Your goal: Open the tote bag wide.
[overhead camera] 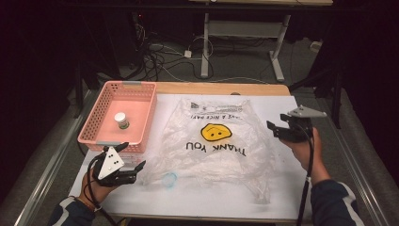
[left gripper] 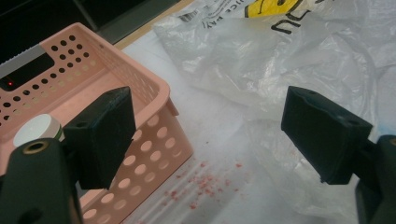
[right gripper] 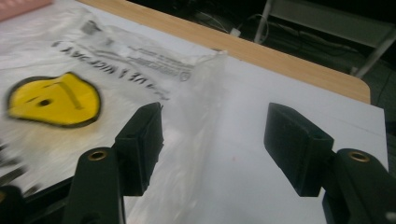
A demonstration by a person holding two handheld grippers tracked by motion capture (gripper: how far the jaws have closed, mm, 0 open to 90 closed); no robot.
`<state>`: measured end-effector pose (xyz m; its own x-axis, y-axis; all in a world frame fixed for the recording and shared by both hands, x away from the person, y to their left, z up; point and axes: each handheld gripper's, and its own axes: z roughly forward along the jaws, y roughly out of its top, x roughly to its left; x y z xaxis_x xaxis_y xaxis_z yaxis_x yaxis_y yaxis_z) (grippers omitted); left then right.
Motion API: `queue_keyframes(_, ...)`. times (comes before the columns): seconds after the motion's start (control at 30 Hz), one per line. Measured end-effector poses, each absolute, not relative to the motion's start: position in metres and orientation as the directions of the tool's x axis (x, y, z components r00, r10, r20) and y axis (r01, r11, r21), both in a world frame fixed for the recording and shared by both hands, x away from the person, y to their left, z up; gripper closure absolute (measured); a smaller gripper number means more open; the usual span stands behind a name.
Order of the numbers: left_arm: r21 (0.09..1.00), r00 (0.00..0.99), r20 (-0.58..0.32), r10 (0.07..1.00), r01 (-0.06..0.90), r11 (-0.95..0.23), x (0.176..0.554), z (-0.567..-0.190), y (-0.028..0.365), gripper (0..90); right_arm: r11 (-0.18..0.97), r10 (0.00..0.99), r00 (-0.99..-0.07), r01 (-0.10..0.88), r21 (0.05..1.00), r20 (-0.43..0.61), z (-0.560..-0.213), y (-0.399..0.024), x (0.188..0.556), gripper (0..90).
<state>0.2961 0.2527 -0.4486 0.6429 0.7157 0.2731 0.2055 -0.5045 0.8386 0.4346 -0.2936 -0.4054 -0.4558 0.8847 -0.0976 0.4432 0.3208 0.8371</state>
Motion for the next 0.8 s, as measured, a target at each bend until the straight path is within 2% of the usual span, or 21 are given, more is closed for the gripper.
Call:
queue_keyframes(0.17,0.828,0.656,0.289,0.697,0.195,-0.526,0.297,-0.448,0.250,17.4,0.390,0.853,-0.511,0.496,0.776,-0.102,-0.414,-0.273,0.480,54.5)
queue_keyframes(0.2,0.826,0.659,0.290,0.694,0.194,-0.529,0.296,-0.448,0.249,17.3,0.417,0.836,-0.539,0.510,0.753,-0.098,-0.417,-0.267,0.488,54.1)
queue_keyframes(0.3,0.823,0.665,0.292,0.688,0.192,-0.534,0.296,-0.448,0.248,17.4,0.439,0.833,-0.544,0.538,0.719,-0.102,-0.423,-0.254,0.505,54.9)
queue_keyframes(0.5,0.812,0.675,0.294,0.677,0.198,-0.550,0.298,-0.452,0.247,17.5,0.400,0.877,-0.474,0.625,0.670,-0.082,-0.451,-0.252,0.530,57.5)
queue_keyframes(0.6,0.815,0.683,0.288,0.671,0.194,-0.547,0.298,-0.453,0.248,17.6,0.374,0.901,-0.428,0.680,0.631,-0.074,-0.466,-0.259,0.537,69.0)
queue_keyframes(0.63,0.815,0.683,0.288,0.671,0.194,-0.547,0.298,-0.453,0.248,17.6,0.336,0.909,-0.417,0.682,0.650,-0.032,-0.467,-0.263,0.536,79.9)
queue_keyframes(0.7,0.820,0.688,0.280,0.670,0.192,-0.539,0.299,-0.452,0.249,17.7,0.297,0.922,-0.387,0.691,0.659,-0.010,-0.468,-0.267,0.535,88.2)
queue_keyframes(0.8,0.819,0.687,0.279,0.671,0.194,-0.540,0.299,-0.452,0.249,17.8,0.314,0.924,-0.382,0.705,0.636,-0.033,-0.465,-0.269,0.532,90.0)
